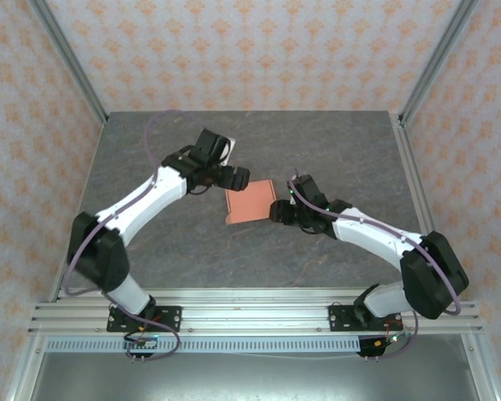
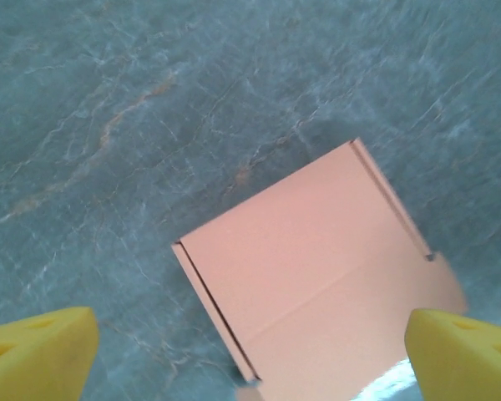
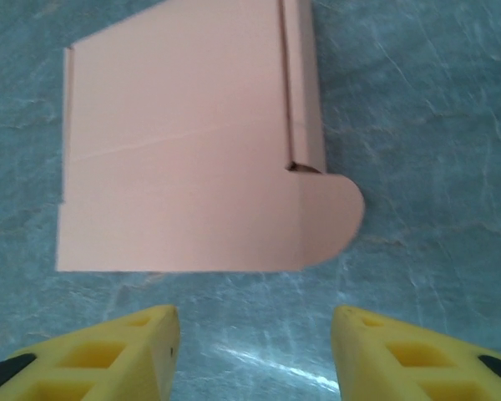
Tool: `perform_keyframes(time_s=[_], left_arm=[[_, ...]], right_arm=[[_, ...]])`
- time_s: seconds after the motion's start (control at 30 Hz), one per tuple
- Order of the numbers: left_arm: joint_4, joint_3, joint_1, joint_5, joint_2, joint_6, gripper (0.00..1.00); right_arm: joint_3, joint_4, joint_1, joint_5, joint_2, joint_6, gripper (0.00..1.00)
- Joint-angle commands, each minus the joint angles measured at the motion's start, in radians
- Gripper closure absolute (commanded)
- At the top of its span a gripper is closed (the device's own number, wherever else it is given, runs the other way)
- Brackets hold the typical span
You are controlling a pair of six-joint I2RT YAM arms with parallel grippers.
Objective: Fold the paper box
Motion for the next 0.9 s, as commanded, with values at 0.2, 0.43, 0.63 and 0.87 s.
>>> perform_keyframes(time_s=[0.2,0.43,0.63,0.87], left_arm=[[-0.187,0.284,0.046,0.191,0.323,0.21,0.09],[-0.266,0.458,0.048,0.232,0.504,0.218,0.09],[-0.309,0.493,0.052,0.257,0.564,0.215,0.09],[-0.236,0.346,0.057,0.327,0.53,0.135,0.2]], right_arm=[[-0.25,0.339,-0.002,-0.008,-0.159,0.317,0.41],[-0.293,0.462,0.043,0.025,-0.111,0.392,0.4],[-0.286,0.564,0.08,0.043,-0.005,0.422,0.39],[-0.28,0.655,0.095,0.072,0.1,0.454,0.4]])
